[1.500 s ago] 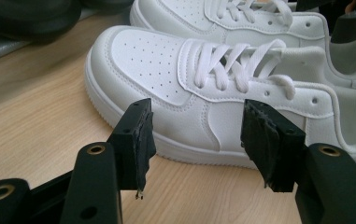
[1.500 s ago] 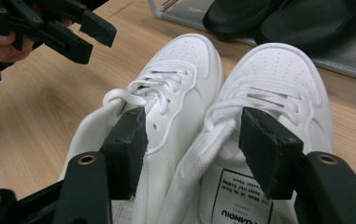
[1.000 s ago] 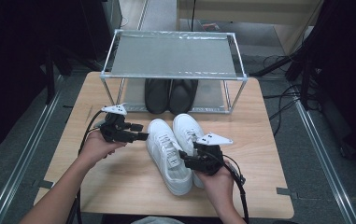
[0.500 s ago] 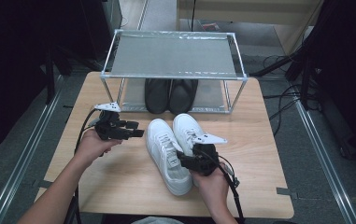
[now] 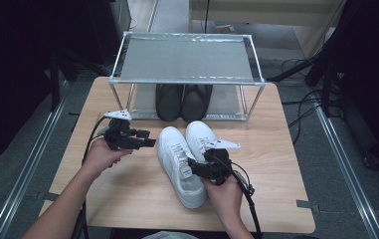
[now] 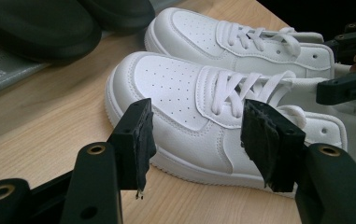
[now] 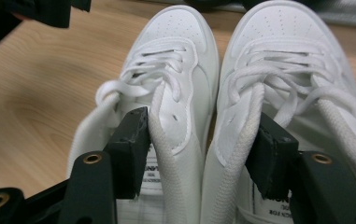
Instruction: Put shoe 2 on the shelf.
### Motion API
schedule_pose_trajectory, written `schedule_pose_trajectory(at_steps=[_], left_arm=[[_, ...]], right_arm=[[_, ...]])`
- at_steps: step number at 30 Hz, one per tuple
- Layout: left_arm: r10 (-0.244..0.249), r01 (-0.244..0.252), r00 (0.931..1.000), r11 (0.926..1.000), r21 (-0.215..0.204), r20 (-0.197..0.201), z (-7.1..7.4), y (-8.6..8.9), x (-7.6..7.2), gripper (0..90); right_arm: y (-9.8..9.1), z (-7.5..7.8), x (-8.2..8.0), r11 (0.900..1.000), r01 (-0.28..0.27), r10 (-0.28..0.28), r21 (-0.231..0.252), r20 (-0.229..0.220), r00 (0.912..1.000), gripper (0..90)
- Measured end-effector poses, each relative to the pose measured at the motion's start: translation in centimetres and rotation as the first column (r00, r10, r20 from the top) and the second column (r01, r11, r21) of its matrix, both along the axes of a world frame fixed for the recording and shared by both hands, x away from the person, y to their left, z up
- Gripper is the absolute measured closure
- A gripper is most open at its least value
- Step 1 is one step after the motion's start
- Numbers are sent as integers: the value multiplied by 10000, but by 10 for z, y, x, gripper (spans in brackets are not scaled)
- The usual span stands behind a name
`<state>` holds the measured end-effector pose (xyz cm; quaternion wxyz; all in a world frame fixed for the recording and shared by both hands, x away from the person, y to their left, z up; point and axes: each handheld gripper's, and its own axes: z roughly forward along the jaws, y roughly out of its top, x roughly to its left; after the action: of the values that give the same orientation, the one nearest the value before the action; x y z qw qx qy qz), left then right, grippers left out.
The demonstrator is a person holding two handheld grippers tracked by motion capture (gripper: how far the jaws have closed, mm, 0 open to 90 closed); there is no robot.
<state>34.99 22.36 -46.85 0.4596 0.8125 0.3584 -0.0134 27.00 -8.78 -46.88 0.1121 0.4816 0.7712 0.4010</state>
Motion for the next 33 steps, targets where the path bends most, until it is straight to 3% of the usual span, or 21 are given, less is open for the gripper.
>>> schedule_pose_trajectory(at_steps=[3, 8, 10, 15, 19, 24, 29, 31, 33], left_arm=[[26, -26, 10000, 10000, 27, 38, -1, -1, 0, 445], [53, -53, 9999, 10000, -60, 96, 1, 0, -2, 446], [83, -82, 9999, 9999, -89, 108, 2, 2, -1, 446], [224, -223, 9997, 9997, -83, 84, 0, 9, -1, 446], [393, -392, 9992, 9991, -143, 39, -1, 14, 0, 445], [599, -606, 9978, 9978, 277, 271, 2, 21, -6, 444], [897, -931, 9937, 9944, 503, 668, 3, 33, -14, 418], [1047, -1088, 9913, 9929, 490, 804, 4, 39, -17, 415], [1173, -1217, 9890, 9916, 444, 905, 4, 44, -20, 407]], right_arm=[[1, -4, -2, 9997, -114, 120, -233, 295, 9995, 499], [3, -7, -7, 9943, -160, 278, -1057, 1109, 9934, 647], [1, -6, -8, 9944, -70, 197, -1055, 1195, 9926, 709], [-11, -3, -5, 9974, -508, 542, -515, 659, 9964, 774], [-19, 2, -5, 9931, -1042, 1061, -539, 337, 9938, 779], [-30, 12, 2, 9827, -1645, 1657, -850, 70, 9862, 781], [-43, 26, 13, 9605, -2652, 2675, -842, 175, 9634, 784], [-46, 33, 18, 9469, -3077, 3107, -931, 191, 9503, 784], [-51, 43, 26, 9266, -3656, 3681, -879, 126, 9297, 785]])
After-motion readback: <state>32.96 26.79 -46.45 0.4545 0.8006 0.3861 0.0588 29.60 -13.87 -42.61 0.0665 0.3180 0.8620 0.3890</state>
